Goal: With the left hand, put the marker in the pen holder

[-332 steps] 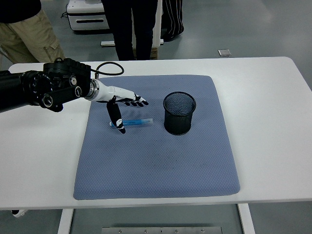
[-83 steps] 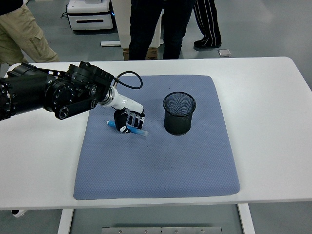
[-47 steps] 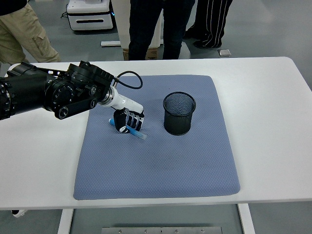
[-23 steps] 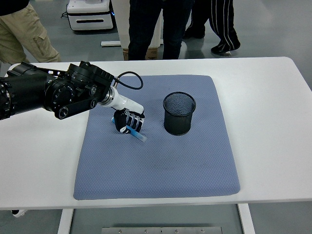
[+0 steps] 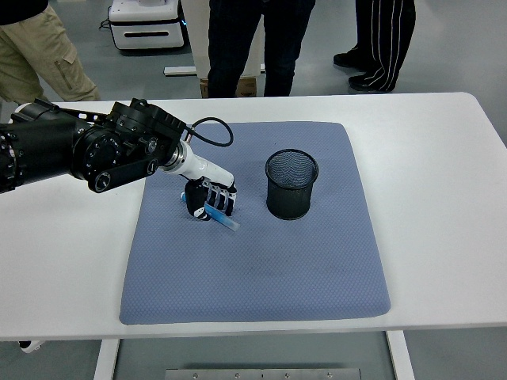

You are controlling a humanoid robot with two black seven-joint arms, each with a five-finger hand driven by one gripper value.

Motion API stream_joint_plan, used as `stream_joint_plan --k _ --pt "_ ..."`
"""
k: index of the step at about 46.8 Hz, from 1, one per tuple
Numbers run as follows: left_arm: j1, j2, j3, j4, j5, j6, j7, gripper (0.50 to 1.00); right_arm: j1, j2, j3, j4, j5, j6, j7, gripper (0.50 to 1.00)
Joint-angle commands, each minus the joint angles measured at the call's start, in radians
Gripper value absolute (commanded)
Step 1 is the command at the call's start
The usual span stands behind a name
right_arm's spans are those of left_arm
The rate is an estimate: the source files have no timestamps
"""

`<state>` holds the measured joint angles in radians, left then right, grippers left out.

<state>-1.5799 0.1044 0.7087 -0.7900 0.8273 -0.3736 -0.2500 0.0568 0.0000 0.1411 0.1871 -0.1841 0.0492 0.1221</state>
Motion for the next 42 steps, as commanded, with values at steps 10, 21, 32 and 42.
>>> stream_joint_plan --k 10,21,32,42 --pt "0.001 -0.002 0.002 0.000 0.021 -0.001 0.000 0.596 0.000 0.000 0.000 0.000 0.000 0.000 -0.001 1.000" --pt "0.003 -0.002 0.002 0.002 0.042 -0.001 0.000 0.534 0.000 0.000 0.000 0.000 0.000 0.001 0.001 1.000" --pt "0.003 0.000 0.002 0.002 0.044 -0.001 0.000 0.502 0.000 0.000 0.000 0.000 0.000 0.000 -0.001 1.000" --pt "-0.005 0.008 0.000 0.003 0.043 -0.001 -0.002 0.500 0.000 0.000 0.000 0.000 0.000 0.000 0.001 1.000"
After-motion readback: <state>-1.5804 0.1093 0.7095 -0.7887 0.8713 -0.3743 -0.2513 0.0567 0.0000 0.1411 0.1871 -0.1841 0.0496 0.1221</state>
